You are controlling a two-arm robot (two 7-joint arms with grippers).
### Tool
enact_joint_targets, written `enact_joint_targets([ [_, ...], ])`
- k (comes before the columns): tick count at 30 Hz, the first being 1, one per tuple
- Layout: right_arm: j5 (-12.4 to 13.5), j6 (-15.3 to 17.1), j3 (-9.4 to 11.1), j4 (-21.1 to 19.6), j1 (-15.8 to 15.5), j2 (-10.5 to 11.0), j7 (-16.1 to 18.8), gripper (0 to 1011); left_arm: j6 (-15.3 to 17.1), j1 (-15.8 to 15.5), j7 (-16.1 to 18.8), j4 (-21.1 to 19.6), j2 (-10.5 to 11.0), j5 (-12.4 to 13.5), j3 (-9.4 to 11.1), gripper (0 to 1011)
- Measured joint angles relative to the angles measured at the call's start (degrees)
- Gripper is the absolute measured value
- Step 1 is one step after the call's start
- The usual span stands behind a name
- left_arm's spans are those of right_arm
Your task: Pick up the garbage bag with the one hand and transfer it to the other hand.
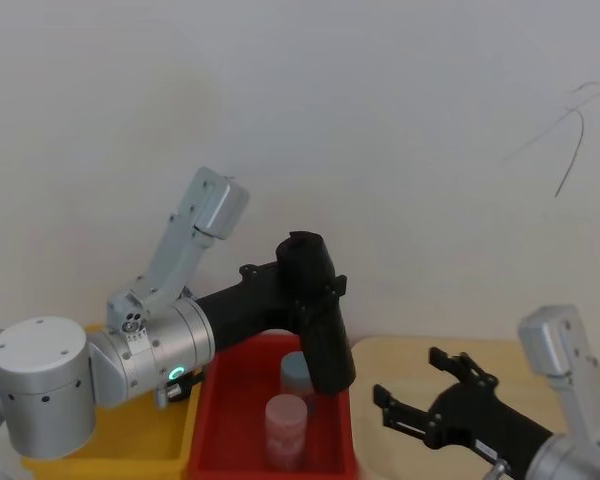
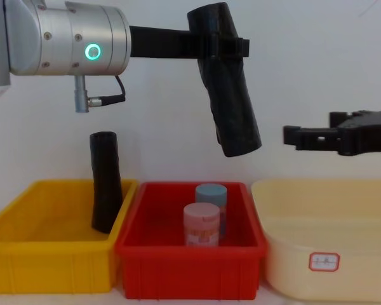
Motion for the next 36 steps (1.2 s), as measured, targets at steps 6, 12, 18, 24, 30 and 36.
enact_joint_targets([
  [6, 0.15, 3.4, -2.49, 1.11, 4.12, 0.84, 3.22, 1002, 0.0, -0.03, 0.0, 0.0, -0.02, 0.01, 0.05, 466],
  [12, 0.1, 5.84, -4.42, 2.33, 7.22, 0.93, 4.88, 1002, 0.0, -0.04, -0.01, 0.0, -0.04, 0.01, 0.07, 466],
  [18, -0.05, 7.09, -5.79, 3.58, 9.57, 0.63, 5.56, 1001, 0.0, -0.04, 0.0, 0.0, -0.05, 0.0, 0.1, 466],
  [24, -0.21, 7.55, -6.83, 4.93, 11.33, 0.07, 5.75, 1001, -0.01, -0.04, 0.0, 0.0, -0.05, 0.0, 0.13, 466],
  [30, -0.32, 7.62, -7.64, 6.17, 12.73, -0.64, 5.73, 1001, -0.01, -0.04, 0.0, 0.01, -0.05, 0.0, 0.13, 466],
  [36, -0.49, 7.44, -8.65, 7.82, 14.24, -1.58, 5.63, 1002, -0.01, -0.04, 0.0, 0.01, -0.05, 0.0, 0.13, 466],
])
